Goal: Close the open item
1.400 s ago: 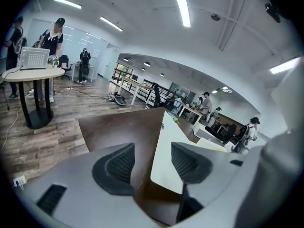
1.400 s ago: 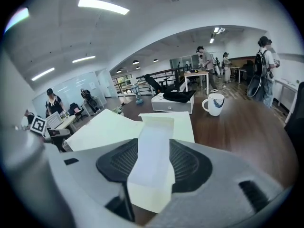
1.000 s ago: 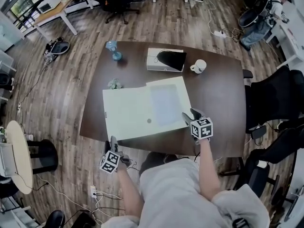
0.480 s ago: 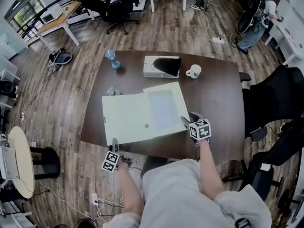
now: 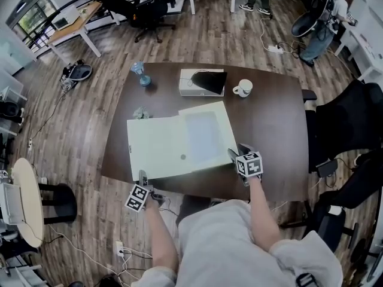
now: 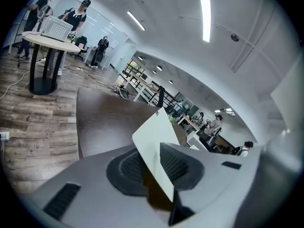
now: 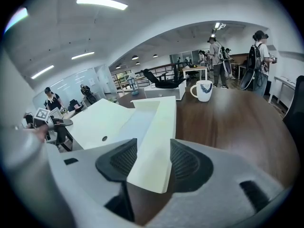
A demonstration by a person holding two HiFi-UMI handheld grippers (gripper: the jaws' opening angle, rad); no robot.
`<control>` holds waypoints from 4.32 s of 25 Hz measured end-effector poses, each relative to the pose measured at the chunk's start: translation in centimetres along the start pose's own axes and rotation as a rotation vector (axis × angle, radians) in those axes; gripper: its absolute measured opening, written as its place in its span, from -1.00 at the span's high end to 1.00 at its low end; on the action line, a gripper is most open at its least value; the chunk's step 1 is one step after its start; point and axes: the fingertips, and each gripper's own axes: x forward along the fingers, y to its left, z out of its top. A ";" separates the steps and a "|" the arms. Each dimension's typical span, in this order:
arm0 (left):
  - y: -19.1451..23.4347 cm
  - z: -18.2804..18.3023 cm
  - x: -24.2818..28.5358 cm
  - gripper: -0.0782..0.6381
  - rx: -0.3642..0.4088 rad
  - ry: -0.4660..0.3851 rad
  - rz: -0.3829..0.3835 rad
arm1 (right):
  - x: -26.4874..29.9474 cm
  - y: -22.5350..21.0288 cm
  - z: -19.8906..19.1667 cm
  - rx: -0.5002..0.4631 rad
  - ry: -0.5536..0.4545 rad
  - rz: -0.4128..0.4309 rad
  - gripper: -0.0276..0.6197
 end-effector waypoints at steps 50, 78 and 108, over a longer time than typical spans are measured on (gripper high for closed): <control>-14.8 4.5 -2.3 0.75 0.364 -0.129 -0.189 | 2.3 2.1 -2.7 0.007 0.076 0.106 0.44; -25.5 -0.9 -3.5 0.74 0.974 -0.055 -0.415 | 4.3 8.8 -2.9 -0.107 0.101 0.257 0.49; -25.2 -10.8 -2.7 0.74 1.337 0.156 -0.505 | 4.4 14.0 -4.5 -0.330 0.136 0.381 0.17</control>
